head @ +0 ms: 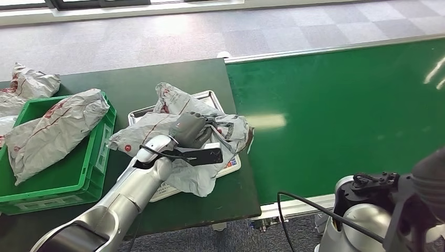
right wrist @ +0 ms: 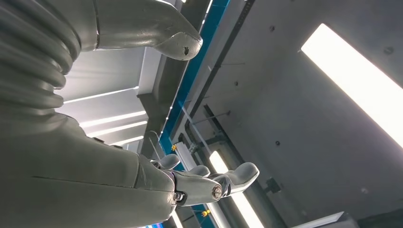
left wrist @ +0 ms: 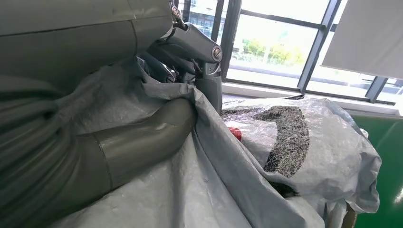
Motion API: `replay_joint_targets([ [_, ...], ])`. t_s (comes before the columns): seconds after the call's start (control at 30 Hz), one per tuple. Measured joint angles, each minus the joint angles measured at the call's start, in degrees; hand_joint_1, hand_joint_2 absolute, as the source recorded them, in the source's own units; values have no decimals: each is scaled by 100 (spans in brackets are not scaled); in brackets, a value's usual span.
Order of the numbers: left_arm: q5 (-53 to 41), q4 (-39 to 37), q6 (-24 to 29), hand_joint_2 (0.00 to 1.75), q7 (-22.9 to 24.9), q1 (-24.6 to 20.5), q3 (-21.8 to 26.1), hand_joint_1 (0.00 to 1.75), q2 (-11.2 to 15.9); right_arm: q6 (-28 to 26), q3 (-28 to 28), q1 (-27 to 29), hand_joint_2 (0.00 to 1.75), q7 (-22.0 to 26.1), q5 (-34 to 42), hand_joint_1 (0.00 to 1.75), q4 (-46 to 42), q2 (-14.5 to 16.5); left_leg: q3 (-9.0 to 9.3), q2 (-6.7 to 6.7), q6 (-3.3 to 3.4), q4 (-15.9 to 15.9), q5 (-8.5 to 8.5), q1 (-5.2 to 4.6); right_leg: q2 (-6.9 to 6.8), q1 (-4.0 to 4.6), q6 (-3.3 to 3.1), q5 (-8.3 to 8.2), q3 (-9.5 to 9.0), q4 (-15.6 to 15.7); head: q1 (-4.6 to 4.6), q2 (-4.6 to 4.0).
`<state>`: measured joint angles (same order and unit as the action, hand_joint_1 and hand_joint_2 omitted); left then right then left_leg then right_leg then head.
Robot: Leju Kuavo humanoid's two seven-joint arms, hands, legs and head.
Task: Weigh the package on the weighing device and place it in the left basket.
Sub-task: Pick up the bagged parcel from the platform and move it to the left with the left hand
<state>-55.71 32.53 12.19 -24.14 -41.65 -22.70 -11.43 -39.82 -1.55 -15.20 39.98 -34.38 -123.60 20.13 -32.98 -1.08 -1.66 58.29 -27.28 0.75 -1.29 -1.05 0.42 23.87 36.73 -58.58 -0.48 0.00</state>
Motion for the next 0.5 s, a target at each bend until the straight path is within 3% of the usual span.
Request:
replay_joint_targets([
  [0.07,122,90,353,175,-2,27,55,175,10,0,0,-1,175,0,-29,0,-1,0,-1,-1,0,0,0,0,0,0,0,0,1,0,0,0],
  [0.27,247,1025,2468,175,233,181,874,175,91,0,0,-3,175,0,-166,0,3,0,-3,-4,-1,-2,0,4,3,3,-1,0,2,-2,0,0],
  [0.33,-66,1587,2725,175,254,324,1412,175,106,0,0,-2,175,0,-171,0,7,0,-2,-7,-2,-3,1,6,7,5,-2,1,5,-2,0,0],
  [0.5,-856,2685,2784,175,226,582,2920,175,77,0,0,12,175,0,-150,0,14,-2,0,-13,-3,-4,2,7,14,6,-3,2,8,-2,-1,0],
])
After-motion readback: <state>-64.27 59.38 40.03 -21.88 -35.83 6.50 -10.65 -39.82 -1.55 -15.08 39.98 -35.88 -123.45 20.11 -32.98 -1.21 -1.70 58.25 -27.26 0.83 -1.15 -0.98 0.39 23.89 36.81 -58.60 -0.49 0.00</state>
